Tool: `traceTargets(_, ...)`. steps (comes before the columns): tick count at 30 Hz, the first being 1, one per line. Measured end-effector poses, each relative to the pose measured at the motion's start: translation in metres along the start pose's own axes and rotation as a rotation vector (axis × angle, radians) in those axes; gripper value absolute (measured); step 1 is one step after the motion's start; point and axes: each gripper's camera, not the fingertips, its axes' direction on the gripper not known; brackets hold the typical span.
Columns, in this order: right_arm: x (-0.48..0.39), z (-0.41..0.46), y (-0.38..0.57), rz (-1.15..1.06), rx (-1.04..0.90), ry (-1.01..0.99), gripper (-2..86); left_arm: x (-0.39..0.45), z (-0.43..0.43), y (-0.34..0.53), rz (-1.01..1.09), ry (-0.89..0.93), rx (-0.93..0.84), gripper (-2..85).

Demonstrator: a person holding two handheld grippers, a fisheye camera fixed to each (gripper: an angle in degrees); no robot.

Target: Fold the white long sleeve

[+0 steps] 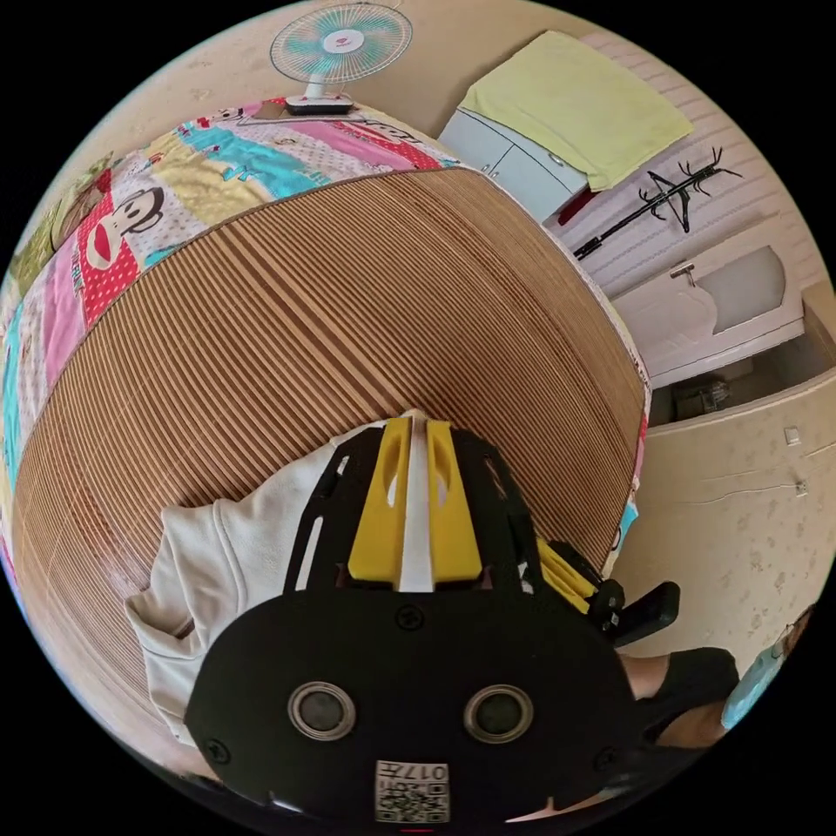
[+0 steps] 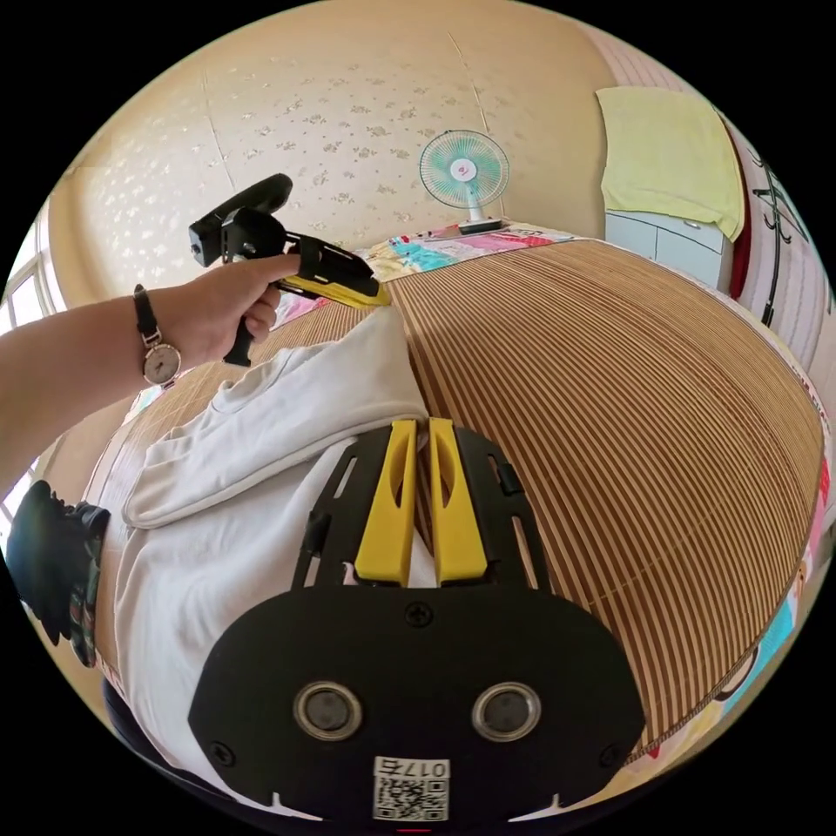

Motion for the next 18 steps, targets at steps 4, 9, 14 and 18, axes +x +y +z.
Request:
traceTargets(4, 0.007, -0.008, -0.005, 0.012, 0.006, -0.023, 3.6, -0.014, -0.051, 0.032, -0.085, 0.103, 0.187, 6.9)
traceTargets(9, 0.027, -0.029, -0.01, 0.035, 0.051, -0.146, 5.6, -0.003, -0.096, 0.11, -0.046, 0.098, 0.154, 8.5)
traceTargets(14, 0.058, -0.06, -0.004, 0.132, 0.161, -0.293, 10.9, 0.053, -0.129, 0.266, 0.091, 0.107, 0.069, 8.6)
traceTargets(18, 0.071, -0.093, 0.011, 0.179, 0.198, -0.325, 12.1, 0.097, -0.158, 0.467, 0.06, 0.229, 0.008, 8.7)
